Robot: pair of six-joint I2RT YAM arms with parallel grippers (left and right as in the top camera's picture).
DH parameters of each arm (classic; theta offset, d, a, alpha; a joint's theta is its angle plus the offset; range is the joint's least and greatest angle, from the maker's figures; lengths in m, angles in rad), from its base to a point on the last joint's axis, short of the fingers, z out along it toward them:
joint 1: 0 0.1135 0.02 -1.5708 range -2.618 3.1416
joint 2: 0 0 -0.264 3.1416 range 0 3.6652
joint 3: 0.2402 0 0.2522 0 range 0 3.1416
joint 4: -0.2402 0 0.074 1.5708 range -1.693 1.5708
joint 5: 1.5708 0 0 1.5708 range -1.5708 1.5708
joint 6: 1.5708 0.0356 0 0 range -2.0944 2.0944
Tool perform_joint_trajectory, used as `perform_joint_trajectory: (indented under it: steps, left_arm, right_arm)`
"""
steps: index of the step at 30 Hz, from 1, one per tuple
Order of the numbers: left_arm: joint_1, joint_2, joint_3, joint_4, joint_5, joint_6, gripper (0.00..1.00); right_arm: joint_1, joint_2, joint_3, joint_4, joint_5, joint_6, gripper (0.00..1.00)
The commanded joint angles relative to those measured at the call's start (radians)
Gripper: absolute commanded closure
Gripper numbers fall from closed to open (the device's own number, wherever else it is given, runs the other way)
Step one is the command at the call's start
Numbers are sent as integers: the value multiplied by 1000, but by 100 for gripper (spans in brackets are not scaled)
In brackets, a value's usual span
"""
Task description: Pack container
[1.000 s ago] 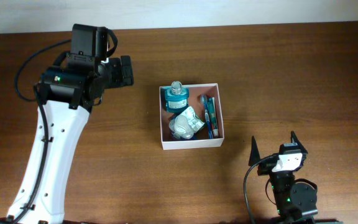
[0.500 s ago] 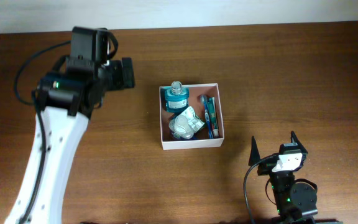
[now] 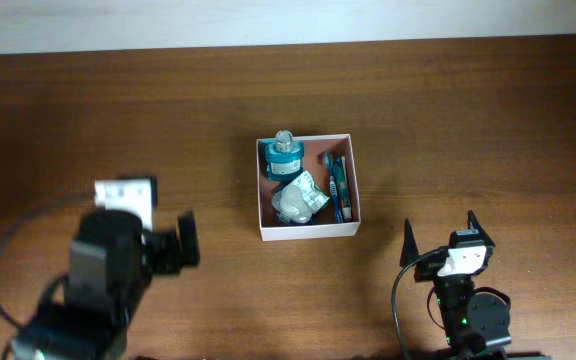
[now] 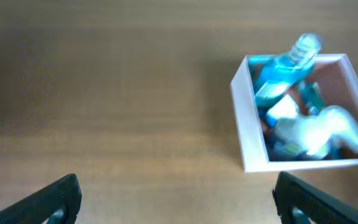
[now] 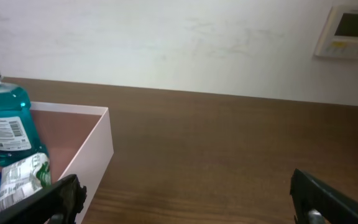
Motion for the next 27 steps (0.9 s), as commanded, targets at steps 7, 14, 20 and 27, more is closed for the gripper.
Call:
perform_joint_trajectory:
  steps: [7, 14, 20, 27]
  left_arm:
    - [3, -407, -574, 534, 5, 16, 1]
    - [40, -538, -803, 849, 76, 16, 1]
    - [107, -620, -910, 964, 140, 16, 1]
    - [110, -705, -986, 964, 143, 17, 1]
  right_arm:
    - [-8, -10, -5, -9, -2, -7, 2]
    - [-8, -10, -5, -9, -2, -7, 2]
    - [-8, -10, -5, -9, -2, -7, 2]
    - [-8, -10, -5, -9, -2, -7, 2]
